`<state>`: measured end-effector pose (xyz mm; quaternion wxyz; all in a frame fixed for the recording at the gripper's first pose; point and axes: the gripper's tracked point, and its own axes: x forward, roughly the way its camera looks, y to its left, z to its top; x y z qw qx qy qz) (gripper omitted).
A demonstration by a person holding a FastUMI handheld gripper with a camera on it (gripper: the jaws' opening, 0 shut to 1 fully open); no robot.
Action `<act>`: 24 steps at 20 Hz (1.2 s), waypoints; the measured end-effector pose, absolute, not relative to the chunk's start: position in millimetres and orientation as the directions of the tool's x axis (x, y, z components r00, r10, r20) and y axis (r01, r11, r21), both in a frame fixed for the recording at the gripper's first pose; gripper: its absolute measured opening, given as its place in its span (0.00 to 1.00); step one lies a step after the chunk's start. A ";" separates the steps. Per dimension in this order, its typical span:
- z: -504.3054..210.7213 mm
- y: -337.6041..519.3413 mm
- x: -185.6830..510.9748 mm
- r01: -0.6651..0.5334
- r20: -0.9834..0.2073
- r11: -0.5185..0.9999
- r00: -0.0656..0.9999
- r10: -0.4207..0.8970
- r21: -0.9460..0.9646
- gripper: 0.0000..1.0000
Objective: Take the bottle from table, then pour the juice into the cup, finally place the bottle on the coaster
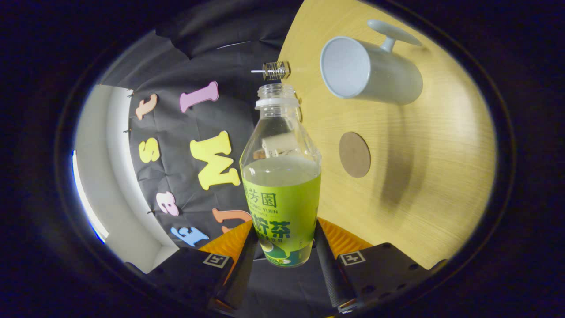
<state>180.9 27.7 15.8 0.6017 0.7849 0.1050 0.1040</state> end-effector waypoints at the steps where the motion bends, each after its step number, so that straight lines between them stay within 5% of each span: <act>1: 19.1 26.5 181.5 0.033 0.049 -0.276 0.957 0.287 0.961 0.76; 24: 50.5 14.0 184.0 0.009 0.131 -0.466 0.955 0.267 0.885 0.75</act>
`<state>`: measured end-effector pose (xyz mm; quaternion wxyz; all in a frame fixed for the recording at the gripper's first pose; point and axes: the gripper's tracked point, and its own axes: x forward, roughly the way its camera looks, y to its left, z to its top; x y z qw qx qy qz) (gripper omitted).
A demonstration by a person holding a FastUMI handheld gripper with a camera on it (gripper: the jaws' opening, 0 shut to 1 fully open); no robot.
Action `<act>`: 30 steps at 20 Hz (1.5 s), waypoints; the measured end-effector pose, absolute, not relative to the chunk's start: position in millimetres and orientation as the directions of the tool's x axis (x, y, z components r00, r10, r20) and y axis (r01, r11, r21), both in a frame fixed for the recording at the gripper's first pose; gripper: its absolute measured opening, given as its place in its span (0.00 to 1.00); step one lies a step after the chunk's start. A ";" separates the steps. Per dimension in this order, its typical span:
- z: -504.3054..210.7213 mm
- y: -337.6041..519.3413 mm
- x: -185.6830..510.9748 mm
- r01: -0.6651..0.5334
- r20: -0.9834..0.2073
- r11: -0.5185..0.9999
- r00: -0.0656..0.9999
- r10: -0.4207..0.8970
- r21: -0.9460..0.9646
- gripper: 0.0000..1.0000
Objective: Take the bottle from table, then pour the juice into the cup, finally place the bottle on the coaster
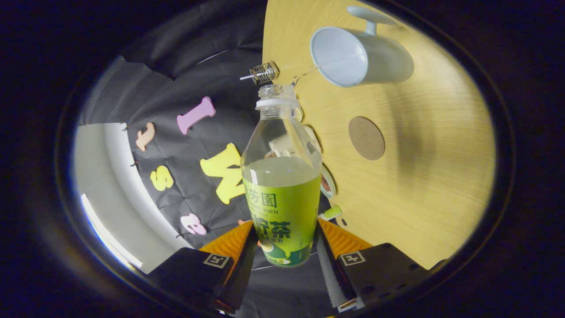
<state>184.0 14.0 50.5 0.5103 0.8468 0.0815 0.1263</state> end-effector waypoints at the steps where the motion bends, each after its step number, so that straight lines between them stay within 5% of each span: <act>1: 51.8 14.5 185.3 0.007 0.133 -0.469 0.955 0.265 0.883 0.76; 30: 79.6 -8.5 175.5 -0.036 0.225 -0.648 0.951 0.211 0.761 0.75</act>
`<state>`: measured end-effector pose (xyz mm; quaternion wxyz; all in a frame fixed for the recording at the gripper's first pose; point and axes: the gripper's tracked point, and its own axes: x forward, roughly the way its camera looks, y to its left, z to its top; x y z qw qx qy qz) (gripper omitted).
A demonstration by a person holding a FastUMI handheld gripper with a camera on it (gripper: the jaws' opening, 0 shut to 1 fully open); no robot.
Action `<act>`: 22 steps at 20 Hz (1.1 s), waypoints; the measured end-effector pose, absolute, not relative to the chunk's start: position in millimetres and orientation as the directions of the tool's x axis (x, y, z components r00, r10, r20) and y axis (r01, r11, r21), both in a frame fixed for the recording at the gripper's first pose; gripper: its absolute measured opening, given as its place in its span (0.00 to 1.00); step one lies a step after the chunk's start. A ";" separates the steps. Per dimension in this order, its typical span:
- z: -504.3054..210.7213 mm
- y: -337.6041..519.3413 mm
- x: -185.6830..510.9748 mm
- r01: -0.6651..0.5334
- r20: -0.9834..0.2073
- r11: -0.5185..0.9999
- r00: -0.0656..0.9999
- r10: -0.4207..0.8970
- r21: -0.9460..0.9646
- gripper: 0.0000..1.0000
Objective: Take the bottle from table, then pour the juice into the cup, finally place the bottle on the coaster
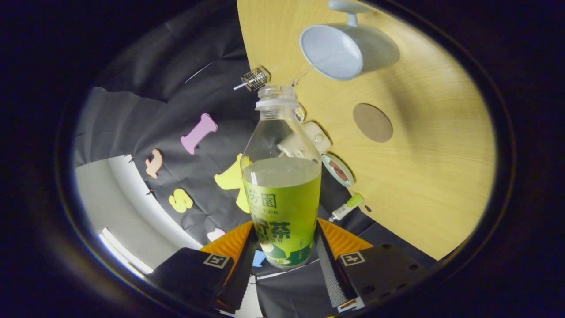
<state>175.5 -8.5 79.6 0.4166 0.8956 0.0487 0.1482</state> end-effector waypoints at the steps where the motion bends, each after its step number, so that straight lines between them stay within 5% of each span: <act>1: 80.6 -8.6 175.4 -0.045 0.234 -0.653 0.950 0.205 0.756 0.75; 22: 83.3 -15.2 182.1 -0.067 0.254 -0.658 0.948 0.193 0.750 0.76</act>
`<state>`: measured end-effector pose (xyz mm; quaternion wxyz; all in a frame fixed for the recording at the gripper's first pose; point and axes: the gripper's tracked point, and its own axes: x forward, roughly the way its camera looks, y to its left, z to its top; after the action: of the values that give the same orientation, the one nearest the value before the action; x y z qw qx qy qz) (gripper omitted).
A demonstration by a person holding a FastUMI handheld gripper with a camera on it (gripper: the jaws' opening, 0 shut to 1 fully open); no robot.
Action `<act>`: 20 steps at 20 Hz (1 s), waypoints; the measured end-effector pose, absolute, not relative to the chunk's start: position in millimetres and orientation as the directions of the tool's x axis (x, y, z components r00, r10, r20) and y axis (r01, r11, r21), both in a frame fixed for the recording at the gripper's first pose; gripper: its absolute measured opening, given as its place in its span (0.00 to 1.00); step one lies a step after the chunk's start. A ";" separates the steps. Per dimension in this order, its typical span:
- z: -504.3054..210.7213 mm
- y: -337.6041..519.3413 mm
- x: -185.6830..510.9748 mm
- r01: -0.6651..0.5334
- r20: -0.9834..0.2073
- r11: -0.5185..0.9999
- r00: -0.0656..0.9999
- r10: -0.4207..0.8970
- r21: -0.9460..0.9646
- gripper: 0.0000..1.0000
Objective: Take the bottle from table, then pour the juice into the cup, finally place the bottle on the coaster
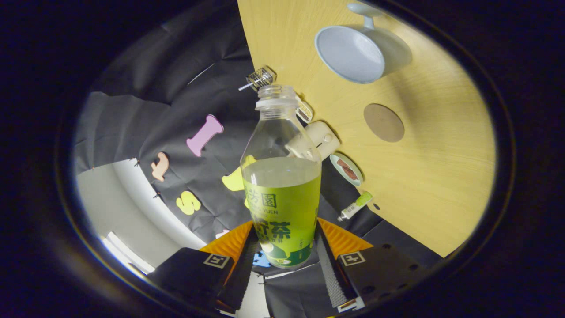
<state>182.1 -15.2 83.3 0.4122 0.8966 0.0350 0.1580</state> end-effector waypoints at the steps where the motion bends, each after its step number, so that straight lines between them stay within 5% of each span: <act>1: 81.5 -12.3 181.6 -0.064 0.248 -0.641 0.947 0.202 0.765 0.75; 12: 66.4 -2.9 159.4 -0.068 0.120 -0.192 0.953 0.277 0.979 0.75; 20: 45.0 -2.2 136.8 -0.012 -0.080 0.354 0.966 0.244 0.935 0.76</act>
<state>136.8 -2.2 45.0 0.8163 0.5628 0.1033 0.0784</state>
